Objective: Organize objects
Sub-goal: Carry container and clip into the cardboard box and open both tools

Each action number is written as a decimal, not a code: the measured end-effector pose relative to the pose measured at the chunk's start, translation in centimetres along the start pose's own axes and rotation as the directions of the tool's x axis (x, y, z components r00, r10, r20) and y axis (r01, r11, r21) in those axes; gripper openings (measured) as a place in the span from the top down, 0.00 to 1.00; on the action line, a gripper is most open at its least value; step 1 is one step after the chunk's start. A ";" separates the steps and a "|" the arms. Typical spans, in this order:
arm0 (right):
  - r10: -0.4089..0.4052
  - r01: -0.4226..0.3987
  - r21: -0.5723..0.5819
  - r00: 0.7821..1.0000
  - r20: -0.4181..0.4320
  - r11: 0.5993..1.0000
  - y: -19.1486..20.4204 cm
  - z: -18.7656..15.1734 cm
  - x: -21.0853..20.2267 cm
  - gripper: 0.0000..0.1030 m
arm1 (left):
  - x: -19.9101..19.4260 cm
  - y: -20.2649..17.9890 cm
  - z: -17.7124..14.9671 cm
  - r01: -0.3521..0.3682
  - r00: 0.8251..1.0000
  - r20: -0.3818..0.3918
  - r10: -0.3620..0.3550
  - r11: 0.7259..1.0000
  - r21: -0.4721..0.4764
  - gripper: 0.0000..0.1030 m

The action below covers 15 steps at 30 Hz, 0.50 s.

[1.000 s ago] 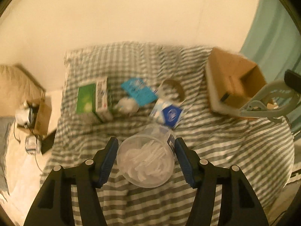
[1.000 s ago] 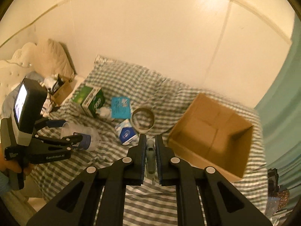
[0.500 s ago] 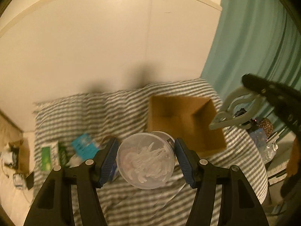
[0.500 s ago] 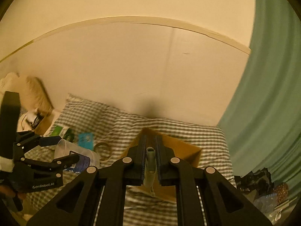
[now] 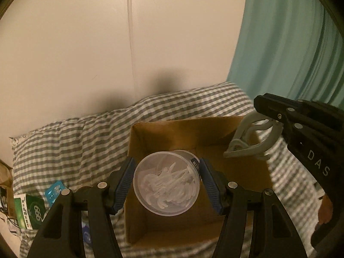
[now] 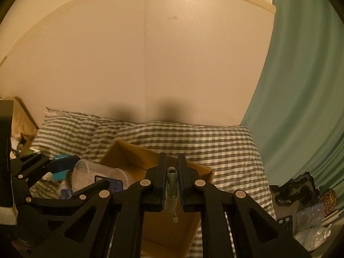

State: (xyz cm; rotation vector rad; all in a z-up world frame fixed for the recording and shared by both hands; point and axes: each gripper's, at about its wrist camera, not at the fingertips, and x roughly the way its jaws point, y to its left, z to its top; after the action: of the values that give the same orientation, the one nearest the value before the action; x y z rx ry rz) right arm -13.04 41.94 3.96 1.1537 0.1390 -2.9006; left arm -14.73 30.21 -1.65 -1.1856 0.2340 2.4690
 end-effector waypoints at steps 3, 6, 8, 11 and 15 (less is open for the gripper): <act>-0.023 0.022 -0.023 1.000 -0.005 0.999 0.2 -0.8 2.1 0.91 | 2.0 -0.2 -0.5 -0.015 1.000 -0.011 0.015 1.000 -0.004 0.39; -0.023 0.023 -0.035 0.999 -0.023 0.999 0.4 -1.6 3.8 0.91 | 3.0 -0.5 -0.9 -0.024 1.000 -0.019 0.024 1.000 0.000 0.39; -0.016 0.015 -0.040 0.999 -0.038 0.999 0.2 -2.1 4.6 0.91 | 3.6 -0.5 -1.2 -0.015 0.999 -0.037 0.016 1.000 0.007 0.39; -0.014 0.010 -0.059 0.998 -0.057 0.998 0.4 -2.7 5.5 0.91 | 3.5 -0.8 -1.2 -0.027 0.999 -0.045 0.028 0.999 0.016 0.39; 0.011 -0.012 -0.011 0.999 -0.050 1.000 -0.5 -2.6 4.2 0.91 | 2.2 -0.8 -0.9 -0.030 0.998 -0.053 0.031 0.999 0.015 0.37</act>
State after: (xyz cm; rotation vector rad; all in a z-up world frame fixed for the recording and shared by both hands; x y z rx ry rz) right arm -14.35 42.70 -0.78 1.2216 0.1490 -2.8584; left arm -15.01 31.21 -3.95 -1.2517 0.2863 2.4596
